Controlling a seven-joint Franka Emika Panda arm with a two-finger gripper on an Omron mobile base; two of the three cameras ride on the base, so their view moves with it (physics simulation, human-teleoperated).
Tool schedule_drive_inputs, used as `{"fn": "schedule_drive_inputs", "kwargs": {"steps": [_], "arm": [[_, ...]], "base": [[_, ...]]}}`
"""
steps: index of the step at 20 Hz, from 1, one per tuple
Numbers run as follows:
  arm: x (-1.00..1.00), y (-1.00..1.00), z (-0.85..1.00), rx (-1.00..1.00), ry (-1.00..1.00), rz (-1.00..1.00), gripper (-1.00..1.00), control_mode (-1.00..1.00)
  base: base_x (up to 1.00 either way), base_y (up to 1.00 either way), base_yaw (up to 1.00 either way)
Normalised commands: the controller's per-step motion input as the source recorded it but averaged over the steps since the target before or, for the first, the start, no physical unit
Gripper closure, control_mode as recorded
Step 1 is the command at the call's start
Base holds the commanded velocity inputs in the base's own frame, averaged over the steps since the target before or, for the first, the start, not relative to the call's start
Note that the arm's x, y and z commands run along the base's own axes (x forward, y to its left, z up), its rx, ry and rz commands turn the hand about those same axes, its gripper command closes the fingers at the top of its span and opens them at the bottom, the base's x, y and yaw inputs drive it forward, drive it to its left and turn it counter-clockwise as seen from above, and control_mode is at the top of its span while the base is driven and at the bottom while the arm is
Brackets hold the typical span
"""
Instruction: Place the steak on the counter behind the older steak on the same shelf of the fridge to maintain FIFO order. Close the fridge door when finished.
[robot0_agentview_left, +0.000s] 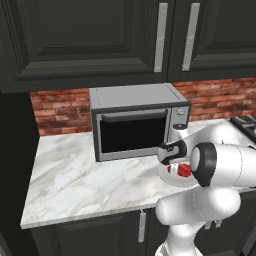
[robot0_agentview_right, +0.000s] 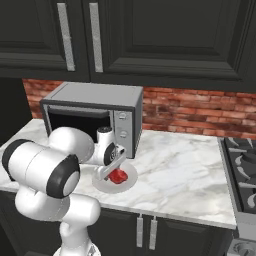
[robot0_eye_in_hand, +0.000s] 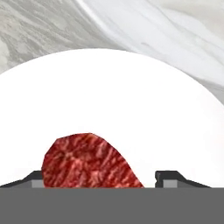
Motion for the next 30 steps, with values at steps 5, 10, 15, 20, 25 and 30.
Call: {"fn": "schedule_drive_inputs", "kwargs": {"steps": [5, 10, 15, 20, 25, 30], "arm": [[-0.23, 0.16, -0.01, -0.05, -0.10, 0.01, 1.00, -1.00], [-0.54, 0.00, 0.72, 0.00, -0.25, 0.00, 1.00, -1.00], [-0.61, 0.00, 1.00, 0.00, -0.33, -0.01, 1.00, -1.00], [-0.68, 0.00, 1.00, 0.00, -0.23, -0.06, 1.00, -1.00], [-0.68, 0.35, 0.97, 0.00, -0.14, -0.11, 1.00, -1.00], [-0.51, 0.54, 0.83, 0.00, -0.05, -0.09, 1.00, -1.00]], "base": [[0.00, 0.00, 0.00], [0.00, 0.00, 0.00], [0.00, 0.00, 0.00], [0.00, 0.00, 0.00], [0.00, 0.00, 0.00], [0.00, 0.00, 0.00]]}}
